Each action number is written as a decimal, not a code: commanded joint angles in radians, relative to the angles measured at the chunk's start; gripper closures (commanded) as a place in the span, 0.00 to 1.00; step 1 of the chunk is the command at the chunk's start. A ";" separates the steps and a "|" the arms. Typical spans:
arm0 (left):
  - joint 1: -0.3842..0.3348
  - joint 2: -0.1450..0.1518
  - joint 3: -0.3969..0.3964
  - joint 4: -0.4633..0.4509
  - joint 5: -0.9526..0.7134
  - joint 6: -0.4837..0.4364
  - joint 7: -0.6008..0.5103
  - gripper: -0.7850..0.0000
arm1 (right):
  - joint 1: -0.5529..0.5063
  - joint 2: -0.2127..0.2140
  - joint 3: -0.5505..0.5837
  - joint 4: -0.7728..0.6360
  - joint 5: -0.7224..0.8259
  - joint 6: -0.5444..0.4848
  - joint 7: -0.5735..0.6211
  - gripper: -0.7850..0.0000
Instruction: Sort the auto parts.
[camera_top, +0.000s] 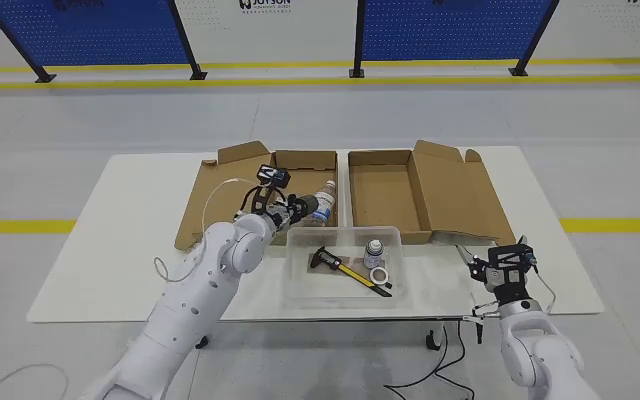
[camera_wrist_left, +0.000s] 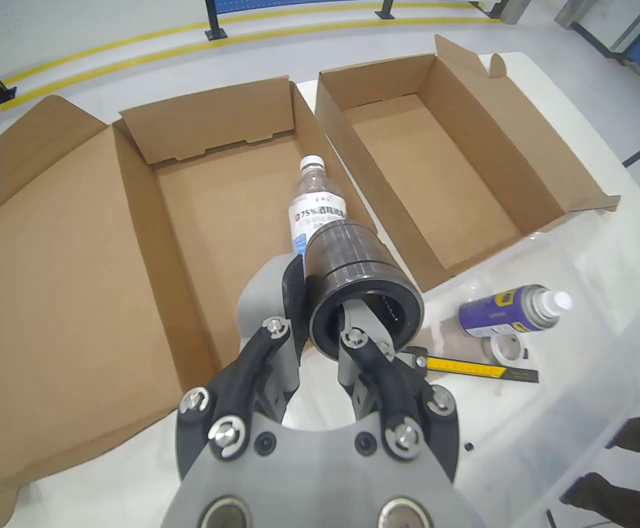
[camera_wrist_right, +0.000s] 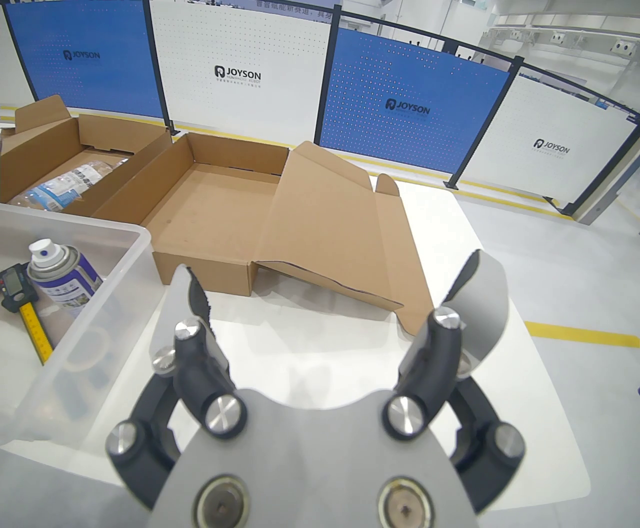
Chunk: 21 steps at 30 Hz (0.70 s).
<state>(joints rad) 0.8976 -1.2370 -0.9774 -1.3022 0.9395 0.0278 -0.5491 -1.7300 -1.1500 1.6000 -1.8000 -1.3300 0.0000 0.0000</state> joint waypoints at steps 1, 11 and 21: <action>-0.039 -0.013 0.025 0.064 0.005 0.011 0.021 1.00 | 0.000 0.000 0.000 0.000 0.000 0.000 0.000 0.00; -0.202 -0.080 0.148 0.338 0.063 -0.015 0.105 1.00 | 0.000 0.000 0.000 0.000 0.000 0.000 0.000 0.00; -0.318 -0.152 0.231 0.541 0.060 -0.064 0.140 1.00 | 0.000 0.000 0.000 0.000 0.000 0.000 0.000 0.00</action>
<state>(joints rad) 0.5902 -1.3817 -0.7563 -0.7869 0.9965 -0.0280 -0.4100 -1.7300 -1.1500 1.6000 -1.8000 -1.3300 0.0000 0.0000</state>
